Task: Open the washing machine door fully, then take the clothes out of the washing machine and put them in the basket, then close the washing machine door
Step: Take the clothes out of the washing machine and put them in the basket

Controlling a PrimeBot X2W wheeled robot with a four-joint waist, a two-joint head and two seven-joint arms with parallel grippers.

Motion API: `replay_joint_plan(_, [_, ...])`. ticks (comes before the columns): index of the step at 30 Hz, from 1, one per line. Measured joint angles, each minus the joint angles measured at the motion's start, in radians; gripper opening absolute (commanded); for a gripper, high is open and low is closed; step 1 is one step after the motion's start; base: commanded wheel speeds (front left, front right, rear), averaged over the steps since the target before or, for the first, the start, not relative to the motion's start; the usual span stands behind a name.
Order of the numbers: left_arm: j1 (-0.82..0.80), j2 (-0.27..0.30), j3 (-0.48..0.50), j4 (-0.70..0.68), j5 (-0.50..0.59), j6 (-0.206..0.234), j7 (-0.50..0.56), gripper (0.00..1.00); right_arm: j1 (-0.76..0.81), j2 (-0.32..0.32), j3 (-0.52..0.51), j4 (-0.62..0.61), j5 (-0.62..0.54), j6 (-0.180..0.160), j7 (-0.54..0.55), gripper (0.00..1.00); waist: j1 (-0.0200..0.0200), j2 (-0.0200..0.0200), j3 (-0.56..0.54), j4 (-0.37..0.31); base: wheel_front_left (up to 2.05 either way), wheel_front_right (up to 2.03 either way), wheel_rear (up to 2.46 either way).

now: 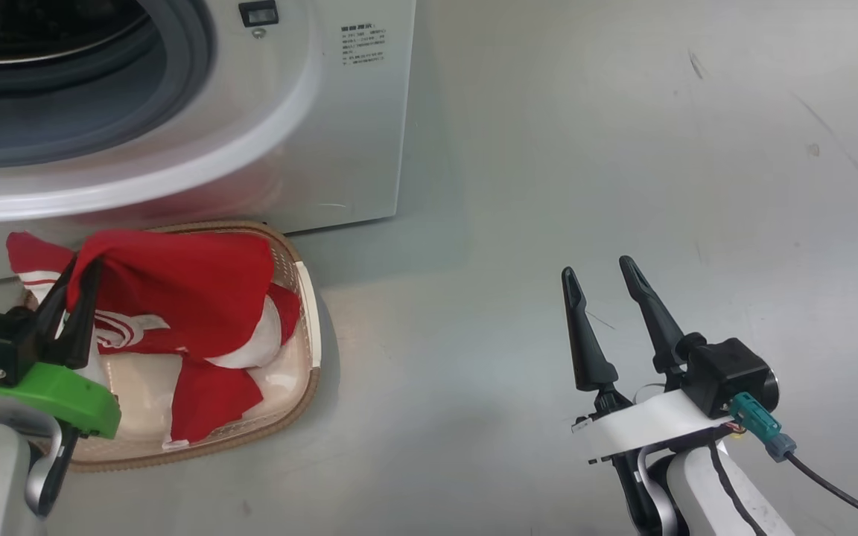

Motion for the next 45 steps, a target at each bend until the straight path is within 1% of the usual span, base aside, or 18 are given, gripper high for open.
replay_joint_plan(7, [-0.054,0.008,-0.021,0.080,-0.005,-0.001,0.000,0.00,-0.026,0.000,0.004,-0.028,-0.010,-0.021,0.000,1.00,0.0000,0.0000,0.076,-0.027,0.00,0.00,0.00])
replay_joint_plan(10, [-0.078,0.009,-0.038,0.146,-0.006,-0.001,0.000,0.00,-0.034,0.000,0.005,-0.038,-0.022,-0.033,0.000,1.00,0.0000,0.0000,0.118,-0.038,0.00,0.00,0.00])
replay_joint_plan(20, [-0.157,0.009,-0.083,0.302,-0.006,-0.001,0.000,0.00,-0.055,0.000,0.000,-0.052,-0.065,-0.043,0.000,1.00,0.0000,0.0000,0.203,-0.045,0.00,0.00,0.00])
replay_joint_plan(22, [-0.164,0.006,-0.094,0.333,-0.008,-0.001,0.000,0.00,-0.056,0.000,-0.003,-0.053,-0.073,-0.045,0.000,1.00,0.0000,0.0000,0.214,-0.041,0.00,0.00,0.00])
replay_joint_plan(25, [-0.172,-0.011,-0.095,0.377,-0.040,-0.001,0.001,0.00,-0.057,0.000,-0.005,-0.053,-0.088,-0.051,0.000,1.00,0.0000,0.0000,0.227,-0.033,0.00,0.00,0.00])
replay_joint_plan(28, [-0.194,-0.028,-0.083,0.427,-0.082,-0.001,0.008,0.00,-0.057,0.000,-0.005,-0.053,-0.099,-0.051,0.000,1.00,0.0000,0.0000,0.238,-0.024,0.00,0.00,0.00])
replay_joint_plan(37, [-0.278,-0.043,-0.044,0.517,-0.163,-0.002,0.024,0.00,-0.064,0.000,-0.005,-0.053,-0.127,-0.052,0.000,1.00,0.0000,0.0000,0.265,-0.003,0.00,0.00,0.00])
replay_joint_plan(45, [-0.315,-0.046,-0.062,0.567,-0.168,-0.002,0.023,0.00,-0.065,0.000,-0.004,-0.053,-0.133,-0.053,0.000,1.00,0.0001,0.0000,0.273,0.005,0.00,0.00,0.00])
